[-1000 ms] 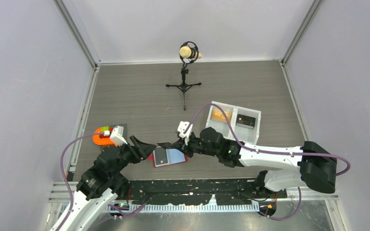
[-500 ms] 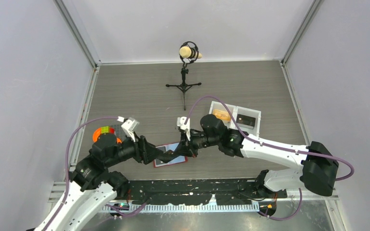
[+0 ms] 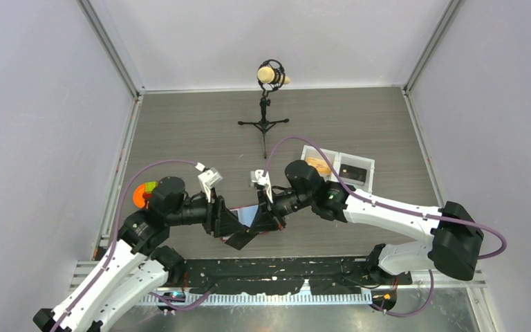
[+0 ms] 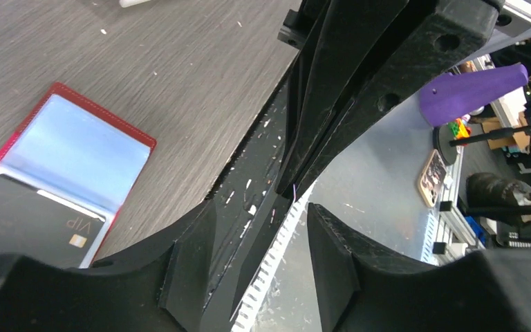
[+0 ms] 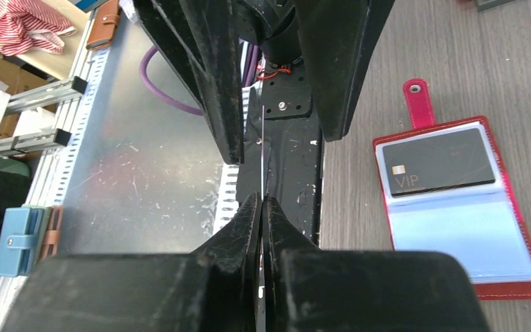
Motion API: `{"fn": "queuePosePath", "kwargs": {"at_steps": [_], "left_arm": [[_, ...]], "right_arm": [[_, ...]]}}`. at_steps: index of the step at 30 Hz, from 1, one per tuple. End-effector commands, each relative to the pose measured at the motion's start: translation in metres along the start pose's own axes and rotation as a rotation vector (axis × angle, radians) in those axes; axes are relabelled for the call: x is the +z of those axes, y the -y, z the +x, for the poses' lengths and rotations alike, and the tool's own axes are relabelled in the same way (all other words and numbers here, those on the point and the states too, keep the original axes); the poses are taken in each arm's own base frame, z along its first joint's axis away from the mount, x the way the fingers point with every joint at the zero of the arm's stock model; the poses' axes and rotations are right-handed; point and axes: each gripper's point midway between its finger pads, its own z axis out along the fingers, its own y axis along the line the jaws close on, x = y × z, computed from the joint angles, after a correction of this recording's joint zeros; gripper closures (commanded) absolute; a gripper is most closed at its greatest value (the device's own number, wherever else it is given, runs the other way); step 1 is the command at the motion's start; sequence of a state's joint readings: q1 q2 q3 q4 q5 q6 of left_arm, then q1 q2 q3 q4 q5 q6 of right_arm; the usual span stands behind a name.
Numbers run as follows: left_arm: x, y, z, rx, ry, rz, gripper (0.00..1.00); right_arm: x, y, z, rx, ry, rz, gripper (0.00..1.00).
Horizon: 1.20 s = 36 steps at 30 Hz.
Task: Take the credit cards out of the card holder
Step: Place the credit card in the storage box.
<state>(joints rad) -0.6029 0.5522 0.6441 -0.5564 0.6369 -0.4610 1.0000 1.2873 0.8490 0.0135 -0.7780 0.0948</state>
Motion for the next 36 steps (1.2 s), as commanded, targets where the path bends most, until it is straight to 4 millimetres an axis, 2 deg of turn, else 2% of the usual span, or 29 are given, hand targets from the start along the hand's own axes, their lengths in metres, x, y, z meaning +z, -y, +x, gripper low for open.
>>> {"fn": "queuePosePath", "kwargs": {"at_steps": [1,3,5,7,8,11,12,15,18,21,22,23,24,25,26,27,28,29,30,33,36], "left_arm": [[0.001,0.027,-0.016,0.072,0.013,0.138,0.5],[0.002,0.027,-0.016,0.069,0.005,0.143,0.58],[0.002,0.029,-0.016,0.073,-0.001,0.159,0.73],[0.002,0.03,-0.017,0.075,0.002,0.162,0.96],[0.002,0.03,-0.017,0.073,0.003,0.162,1.0],[0.002,0.026,-0.018,0.066,0.014,0.137,1.0],[0.002,0.024,-0.019,0.066,0.022,0.124,1.0],[0.003,0.013,-0.028,0.047,0.072,0.049,1.0],[0.005,0.006,-0.043,-0.017,0.165,-0.006,1.0],[0.001,-0.002,-0.064,-0.122,0.291,-0.069,1.0],[0.0,-0.004,-0.072,-0.157,0.338,-0.08,1.0],[-0.002,-0.006,-0.079,-0.189,0.391,-0.087,1.0],[-0.004,-0.008,-0.085,-0.22,0.441,-0.087,1.0],[-0.006,-0.011,-0.09,-0.247,0.49,-0.087,1.0],[-0.008,-0.014,-0.094,-0.276,0.535,-0.094,1.0],[-0.01,-0.022,-0.098,-0.305,0.587,-0.117,1.0],[-0.014,-0.025,-0.102,-0.328,0.623,-0.126,1.0],[-0.015,-0.031,-0.103,-0.358,0.657,-0.137,1.0],[-0.016,-0.038,-0.104,-0.393,0.69,-0.153,1.0],[-0.023,-0.054,-0.112,-0.53,0.825,-0.154,1.0],[-0.03,-0.065,-0.12,-0.661,0.971,-0.077,1.0]], "right_arm": [[-0.001,-0.011,-0.021,-0.007,0.032,-0.052,0.95],[0.0,-0.012,-0.021,0.001,0.029,-0.056,0.95],[0.001,-0.011,-0.022,0.011,0.024,-0.057,0.95],[0.002,-0.008,-0.024,0.017,0.025,-0.046,0.95],[0.002,-0.007,-0.024,0.023,0.026,-0.037,0.95],[0.002,-0.007,-0.027,0.026,0.034,-0.03,0.91],[0.001,-0.004,-0.028,0.029,0.04,-0.012,0.83],[-0.004,0.006,-0.033,0.055,0.076,0.038,0.75],[-0.016,0.022,-0.045,0.12,0.167,0.111,0.66],[-0.028,0.035,-0.048,0.159,0.242,0.213,0.57],[-0.033,0.033,-0.057,0.146,0.283,0.224,0.55],[-0.037,0.041,-0.053,0.195,0.312,0.267,0.49],[-0.044,0.038,-0.066,0.18,0.383,0.271,0.46],[-0.049,0.046,-0.059,0.247,0.419,0.3,0.44],[-0.056,0.041,-0.072,0.228,0.495,0.289,0.43],[-0.06,0.048,-0.065,0.288,0.529,0.313,0.42],[-0.067,0.044,-0.076,0.271,0.593,0.304,0.41],[-0.07,0.049,-0.07,0.313,0.621,0.327,0.38],[-0.076,0.048,-0.076,0.306,0.665,0.326,0.37],[-0.084,0.064,-0.067,0.388,0.744,0.39,0.37],[-0.087,0.077,-0.055,0.46,0.805,0.427,0.37]]}}
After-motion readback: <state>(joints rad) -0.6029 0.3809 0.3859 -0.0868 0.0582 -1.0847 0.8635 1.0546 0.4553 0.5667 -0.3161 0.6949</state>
